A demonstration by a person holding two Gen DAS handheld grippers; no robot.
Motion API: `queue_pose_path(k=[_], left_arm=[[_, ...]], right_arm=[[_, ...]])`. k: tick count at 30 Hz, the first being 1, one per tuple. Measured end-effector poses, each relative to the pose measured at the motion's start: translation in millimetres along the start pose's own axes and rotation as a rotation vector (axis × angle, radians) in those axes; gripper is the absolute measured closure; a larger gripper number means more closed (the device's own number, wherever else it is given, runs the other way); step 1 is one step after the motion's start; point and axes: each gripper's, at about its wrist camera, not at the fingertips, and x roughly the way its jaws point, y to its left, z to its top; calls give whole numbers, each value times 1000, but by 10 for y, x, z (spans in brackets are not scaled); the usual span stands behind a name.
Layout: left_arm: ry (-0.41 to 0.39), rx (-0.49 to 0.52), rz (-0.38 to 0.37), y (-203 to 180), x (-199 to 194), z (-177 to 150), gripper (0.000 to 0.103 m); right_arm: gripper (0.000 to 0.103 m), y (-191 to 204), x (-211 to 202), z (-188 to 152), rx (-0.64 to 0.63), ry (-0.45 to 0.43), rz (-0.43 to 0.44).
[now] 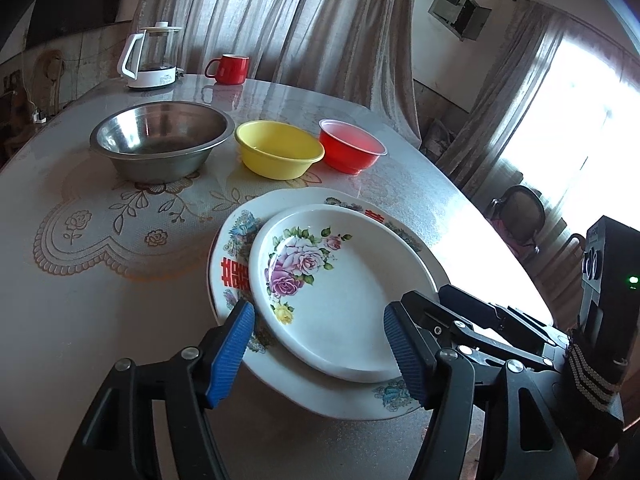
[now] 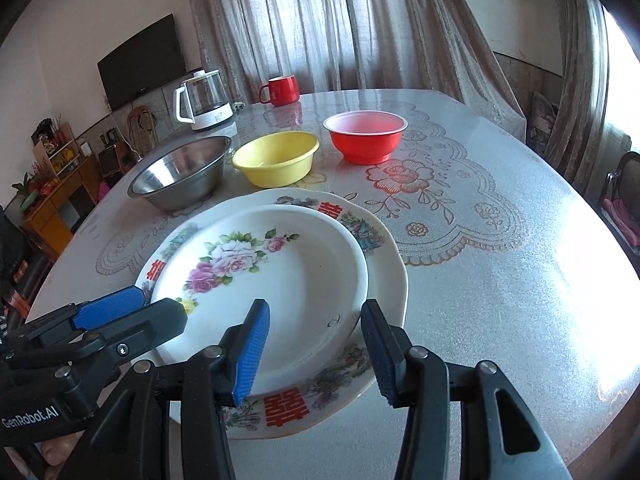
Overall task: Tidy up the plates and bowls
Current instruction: 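Lower the pink-rose plate onto the double-happiness plate with both tools, then open both tools and withdraw them from the plate stack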
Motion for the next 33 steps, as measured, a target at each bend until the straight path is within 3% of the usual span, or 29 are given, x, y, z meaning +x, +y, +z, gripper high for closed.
queue_pose_path(k=[10, 33], left_arm=[[-17, 8, 32, -20, -67, -6, 28], [-27, -57, 93, 264, -225, -104, 23]], right_arm=[[53, 28, 5, -14, -26, -7, -15], [52, 45, -10, -20, -14, 5, -15]])
